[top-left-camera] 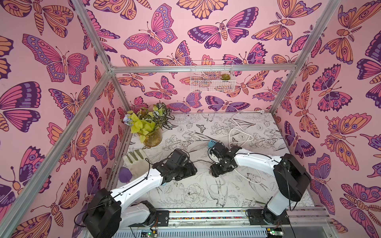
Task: Charge the bluetooth headset
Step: Pick up the plug from the center of the board.
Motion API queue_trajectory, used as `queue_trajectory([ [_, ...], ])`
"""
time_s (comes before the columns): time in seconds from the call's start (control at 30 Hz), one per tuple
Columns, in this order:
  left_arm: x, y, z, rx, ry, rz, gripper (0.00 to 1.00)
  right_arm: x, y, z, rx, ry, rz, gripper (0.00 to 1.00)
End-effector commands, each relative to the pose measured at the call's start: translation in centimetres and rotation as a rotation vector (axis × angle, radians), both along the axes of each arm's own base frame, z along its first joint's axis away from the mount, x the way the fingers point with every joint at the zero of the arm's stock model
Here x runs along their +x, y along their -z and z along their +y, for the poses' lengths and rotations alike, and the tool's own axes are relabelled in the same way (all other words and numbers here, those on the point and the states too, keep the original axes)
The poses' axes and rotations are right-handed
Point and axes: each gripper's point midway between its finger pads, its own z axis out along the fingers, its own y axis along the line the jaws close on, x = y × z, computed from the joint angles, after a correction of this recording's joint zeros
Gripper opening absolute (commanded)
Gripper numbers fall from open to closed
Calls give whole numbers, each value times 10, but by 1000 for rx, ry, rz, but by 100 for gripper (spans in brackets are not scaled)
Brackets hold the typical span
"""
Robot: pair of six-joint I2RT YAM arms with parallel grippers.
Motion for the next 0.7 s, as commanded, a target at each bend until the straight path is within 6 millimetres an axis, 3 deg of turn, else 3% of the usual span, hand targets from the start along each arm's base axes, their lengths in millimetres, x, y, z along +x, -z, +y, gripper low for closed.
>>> queue_trajectory([
  [0.0, -4, 9, -2, -3, 8, 22, 70, 3, 0, 7, -9, -25, 6, 67],
  [0.43, -7, 15, -2, -18, -3, 37, 70, 10, 14, 23, -26, -49, 29, 62],
  [0.53, -7, 16, -2, -19, -4, 36, 70, 10, 18, 22, -37, -45, 37, 57],
  [0.67, -8, 16, -2, -19, -3, 37, 70, 9, 20, 22, -38, -42, 48, 43],
])
